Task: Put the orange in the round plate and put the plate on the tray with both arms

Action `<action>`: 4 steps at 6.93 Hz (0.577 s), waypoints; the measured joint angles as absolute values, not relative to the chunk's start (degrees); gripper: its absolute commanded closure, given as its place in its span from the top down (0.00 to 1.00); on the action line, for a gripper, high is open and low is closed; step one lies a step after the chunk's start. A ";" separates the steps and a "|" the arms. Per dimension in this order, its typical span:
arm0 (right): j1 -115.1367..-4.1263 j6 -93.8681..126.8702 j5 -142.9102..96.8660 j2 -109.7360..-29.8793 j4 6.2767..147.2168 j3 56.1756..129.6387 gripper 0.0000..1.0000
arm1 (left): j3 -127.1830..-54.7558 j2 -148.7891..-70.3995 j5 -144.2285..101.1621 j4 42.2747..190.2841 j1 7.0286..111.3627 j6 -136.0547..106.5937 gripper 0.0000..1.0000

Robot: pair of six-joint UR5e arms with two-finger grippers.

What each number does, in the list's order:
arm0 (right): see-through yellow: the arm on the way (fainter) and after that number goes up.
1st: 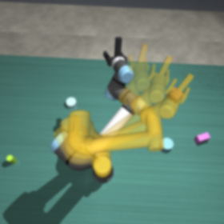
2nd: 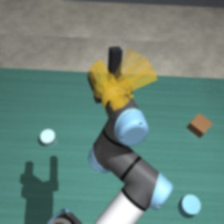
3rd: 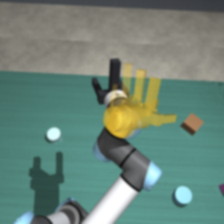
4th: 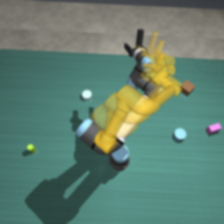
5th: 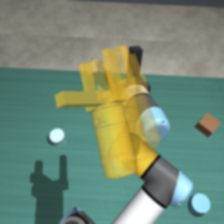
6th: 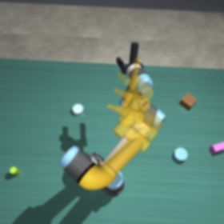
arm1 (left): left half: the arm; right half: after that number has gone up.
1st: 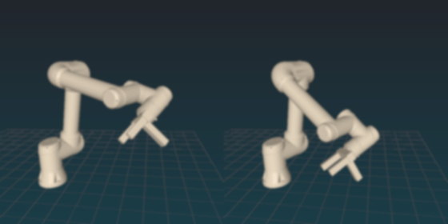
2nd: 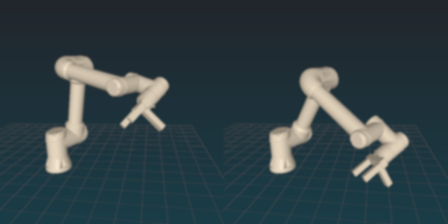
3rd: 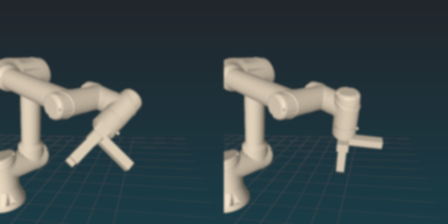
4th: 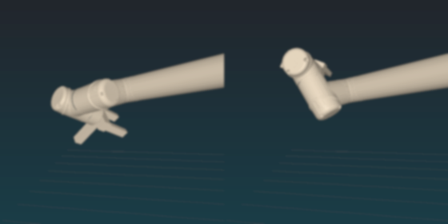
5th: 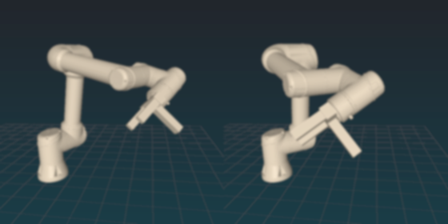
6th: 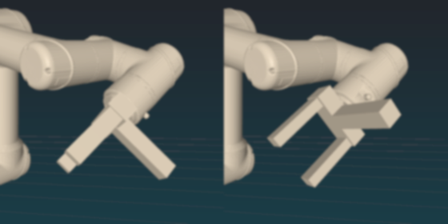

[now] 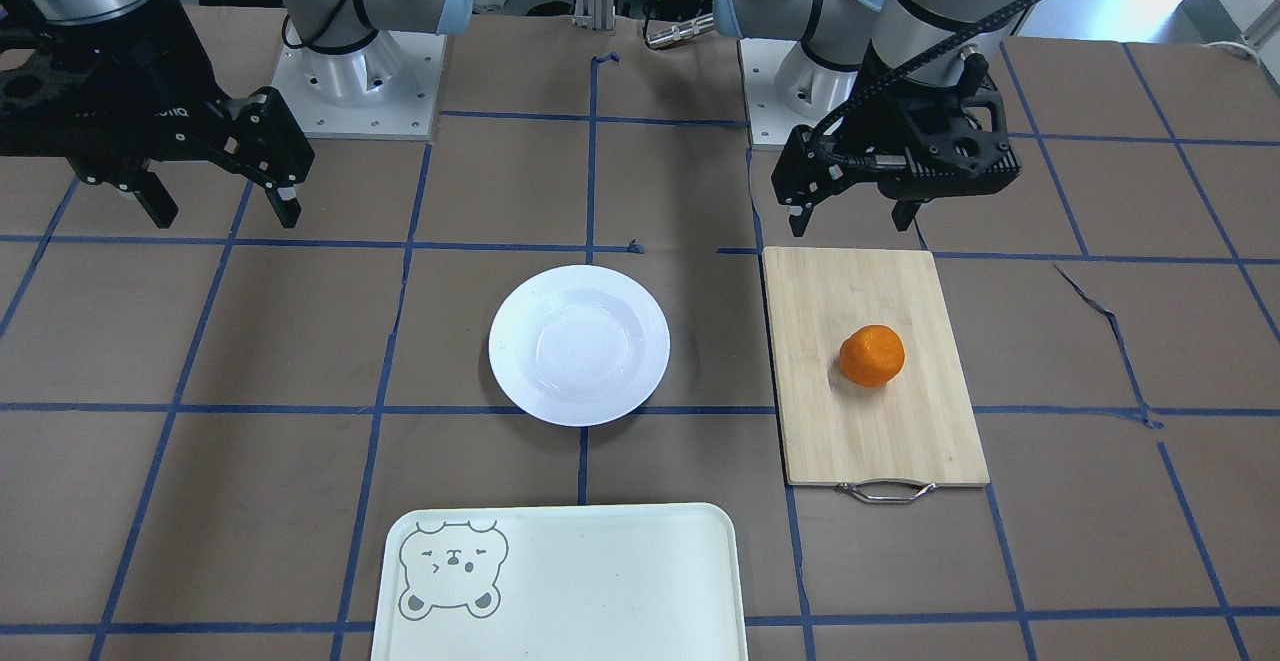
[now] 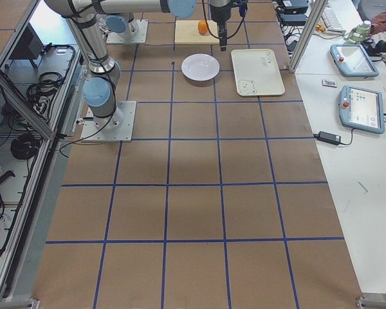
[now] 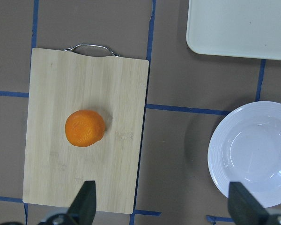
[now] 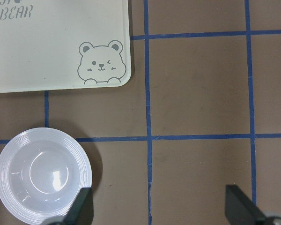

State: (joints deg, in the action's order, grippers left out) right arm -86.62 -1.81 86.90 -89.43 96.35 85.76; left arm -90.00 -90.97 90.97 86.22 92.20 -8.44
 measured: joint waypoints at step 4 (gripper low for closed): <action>-90.02 2.87 87.70 -89.31 97.08 86.70 1.00 | -90.00 -90.97 91.05 86.22 92.20 -8.44 1.00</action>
State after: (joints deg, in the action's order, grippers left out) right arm -90.02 2.87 87.70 -89.31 97.08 86.70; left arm -90.00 -90.97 91.05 86.22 92.20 -8.44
